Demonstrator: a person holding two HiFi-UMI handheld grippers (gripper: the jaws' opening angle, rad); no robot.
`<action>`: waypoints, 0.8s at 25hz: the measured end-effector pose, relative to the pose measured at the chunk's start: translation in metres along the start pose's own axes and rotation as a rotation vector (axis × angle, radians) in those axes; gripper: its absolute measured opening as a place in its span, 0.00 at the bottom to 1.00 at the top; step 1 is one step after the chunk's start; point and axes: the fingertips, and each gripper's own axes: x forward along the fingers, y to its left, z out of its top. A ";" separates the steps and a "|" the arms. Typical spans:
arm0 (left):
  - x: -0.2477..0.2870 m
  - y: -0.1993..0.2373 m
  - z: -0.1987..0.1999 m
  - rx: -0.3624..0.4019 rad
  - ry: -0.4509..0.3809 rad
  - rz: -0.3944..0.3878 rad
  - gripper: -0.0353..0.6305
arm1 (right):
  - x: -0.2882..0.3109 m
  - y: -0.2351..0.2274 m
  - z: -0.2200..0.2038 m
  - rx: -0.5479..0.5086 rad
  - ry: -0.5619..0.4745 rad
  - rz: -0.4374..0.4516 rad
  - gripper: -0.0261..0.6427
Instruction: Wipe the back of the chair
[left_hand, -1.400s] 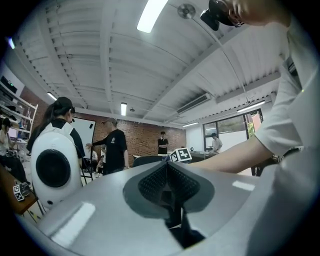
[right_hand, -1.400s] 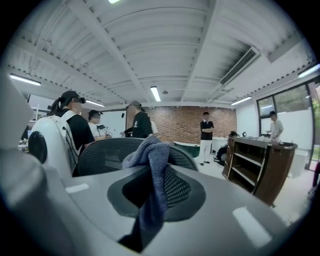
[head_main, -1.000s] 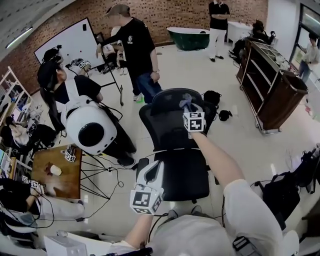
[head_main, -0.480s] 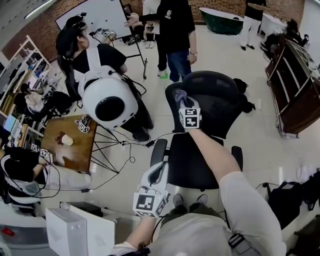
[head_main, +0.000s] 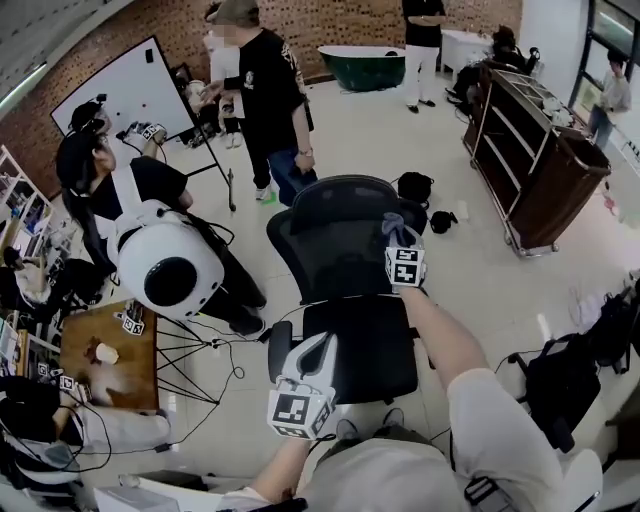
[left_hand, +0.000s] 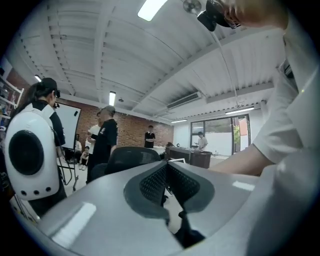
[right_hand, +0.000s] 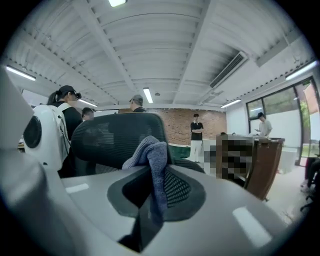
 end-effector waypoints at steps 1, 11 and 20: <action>0.005 -0.009 -0.004 0.002 0.022 -0.030 0.15 | -0.004 -0.013 -0.005 -0.001 -0.001 -0.013 0.11; 0.014 0.012 -0.004 -0.028 0.072 0.004 0.15 | 0.002 0.136 -0.005 0.000 -0.021 0.268 0.11; -0.005 0.101 0.000 -0.033 0.066 0.251 0.15 | 0.145 0.306 -0.085 -0.129 0.197 0.416 0.11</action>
